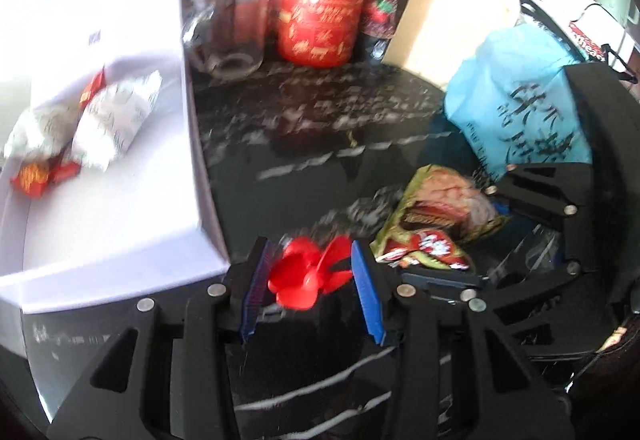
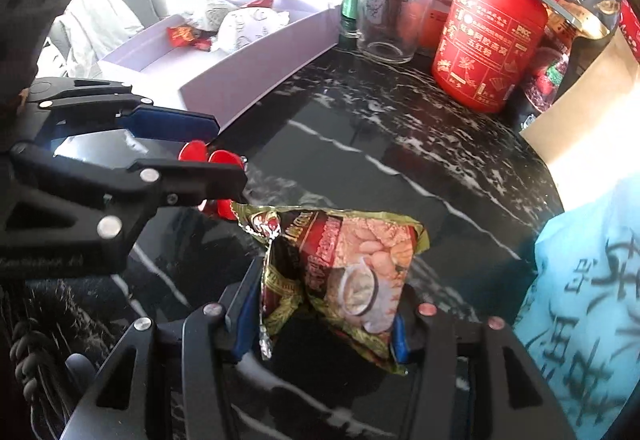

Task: Organize objects
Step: 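Grasp the red pinwheel with the left tool while the right tool grasps the cereal bag, then lift and carry the red pinwheel and cereal bag toward the lavender box, then lower the pinwheel into the box with the left tool while the right tool lowers the cereal bag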

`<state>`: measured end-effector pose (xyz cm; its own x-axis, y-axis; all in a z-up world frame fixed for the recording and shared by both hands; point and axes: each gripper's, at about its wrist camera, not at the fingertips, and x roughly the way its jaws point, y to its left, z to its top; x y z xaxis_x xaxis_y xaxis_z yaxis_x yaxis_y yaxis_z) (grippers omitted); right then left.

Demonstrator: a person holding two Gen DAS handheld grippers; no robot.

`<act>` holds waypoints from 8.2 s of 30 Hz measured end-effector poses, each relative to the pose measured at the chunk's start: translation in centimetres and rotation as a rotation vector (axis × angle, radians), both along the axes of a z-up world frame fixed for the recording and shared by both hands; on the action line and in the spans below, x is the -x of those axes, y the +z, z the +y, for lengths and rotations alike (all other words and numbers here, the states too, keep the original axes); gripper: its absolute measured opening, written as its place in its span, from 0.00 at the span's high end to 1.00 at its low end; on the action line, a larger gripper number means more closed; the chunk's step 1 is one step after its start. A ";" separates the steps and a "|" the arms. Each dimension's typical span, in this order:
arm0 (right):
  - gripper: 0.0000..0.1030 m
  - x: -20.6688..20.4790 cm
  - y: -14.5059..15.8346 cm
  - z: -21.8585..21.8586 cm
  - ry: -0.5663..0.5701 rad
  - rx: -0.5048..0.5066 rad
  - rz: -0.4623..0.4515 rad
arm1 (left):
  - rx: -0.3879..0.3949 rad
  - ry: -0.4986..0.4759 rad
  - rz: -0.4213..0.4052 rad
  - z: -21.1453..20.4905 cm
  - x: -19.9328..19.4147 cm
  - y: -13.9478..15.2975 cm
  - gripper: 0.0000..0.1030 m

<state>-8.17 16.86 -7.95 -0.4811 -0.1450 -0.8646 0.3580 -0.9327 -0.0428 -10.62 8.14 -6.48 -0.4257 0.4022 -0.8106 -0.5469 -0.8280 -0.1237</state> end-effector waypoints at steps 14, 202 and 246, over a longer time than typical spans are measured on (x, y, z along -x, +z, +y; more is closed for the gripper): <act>0.22 -1.8 -1.0 0.4 -0.059 0.018 0.005 | -0.112 0.085 -0.012 -2.9 -0.8 -1.8 0.47; 0.50 16.0 3.6 -14.7 0.415 0.035 0.088 | 0.155 0.417 -0.061 -16.2 14.9 -0.3 0.61; 0.32 17.3 1.5 -13.8 0.357 -0.005 0.042 | 0.109 0.419 -0.019 -16.5 14.5 -1.1 0.53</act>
